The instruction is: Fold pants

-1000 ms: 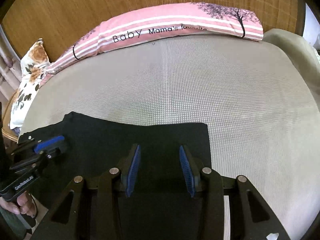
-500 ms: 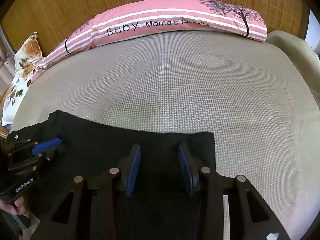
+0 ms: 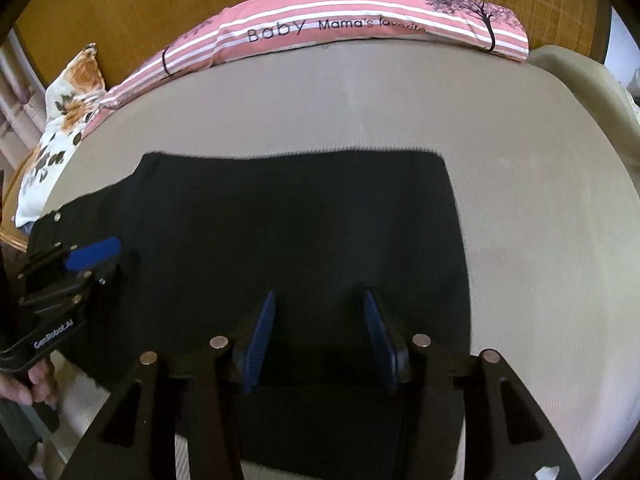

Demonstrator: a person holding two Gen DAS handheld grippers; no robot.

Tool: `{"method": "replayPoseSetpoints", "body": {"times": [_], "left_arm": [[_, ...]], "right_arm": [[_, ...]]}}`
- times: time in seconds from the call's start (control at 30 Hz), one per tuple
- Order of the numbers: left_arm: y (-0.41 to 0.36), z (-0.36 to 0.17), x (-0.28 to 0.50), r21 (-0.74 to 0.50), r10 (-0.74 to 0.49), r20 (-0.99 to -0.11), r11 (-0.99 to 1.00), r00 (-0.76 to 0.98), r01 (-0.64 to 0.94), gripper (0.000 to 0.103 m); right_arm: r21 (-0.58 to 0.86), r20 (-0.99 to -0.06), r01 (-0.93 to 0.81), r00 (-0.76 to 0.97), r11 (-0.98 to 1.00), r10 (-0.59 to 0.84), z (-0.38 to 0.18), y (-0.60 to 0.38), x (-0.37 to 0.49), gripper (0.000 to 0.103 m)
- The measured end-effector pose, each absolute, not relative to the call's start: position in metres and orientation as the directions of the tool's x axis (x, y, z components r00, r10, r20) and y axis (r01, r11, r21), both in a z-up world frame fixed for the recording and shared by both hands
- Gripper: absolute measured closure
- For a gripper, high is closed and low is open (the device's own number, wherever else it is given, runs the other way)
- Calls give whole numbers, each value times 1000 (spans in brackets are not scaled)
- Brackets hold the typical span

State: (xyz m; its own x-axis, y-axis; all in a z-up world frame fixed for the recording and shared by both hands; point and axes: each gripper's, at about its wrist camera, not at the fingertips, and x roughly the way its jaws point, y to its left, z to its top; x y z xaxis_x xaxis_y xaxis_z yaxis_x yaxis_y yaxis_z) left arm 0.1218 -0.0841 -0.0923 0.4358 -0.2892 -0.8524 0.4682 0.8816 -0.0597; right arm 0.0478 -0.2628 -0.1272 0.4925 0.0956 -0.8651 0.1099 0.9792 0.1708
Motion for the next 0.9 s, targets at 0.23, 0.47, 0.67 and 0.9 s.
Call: {"method": "replayPoseSetpoints", "body": {"times": [0.23,0.47,0.67,0.9], "left_arm": [[-63,-79,100,-72,-284,-845,900,453,431,68],[-21,-58,87,-106,-277,-831,930,482,353,60],[37,-36,86,-197,-290,-811,953,507,230,58],[94,-30,80,-256,-265,-807,962,528,92,57]], "right_arm": [[167,-871,65,476,984,117,-126,-234,32,55],[166,-876,-24,456,986,159,-126,-191,30,54],[199,-873,-98,435,975,221,-126,-156,35,54],[236,-869,-151,410,960,278,-125,-131,42,54]]}}
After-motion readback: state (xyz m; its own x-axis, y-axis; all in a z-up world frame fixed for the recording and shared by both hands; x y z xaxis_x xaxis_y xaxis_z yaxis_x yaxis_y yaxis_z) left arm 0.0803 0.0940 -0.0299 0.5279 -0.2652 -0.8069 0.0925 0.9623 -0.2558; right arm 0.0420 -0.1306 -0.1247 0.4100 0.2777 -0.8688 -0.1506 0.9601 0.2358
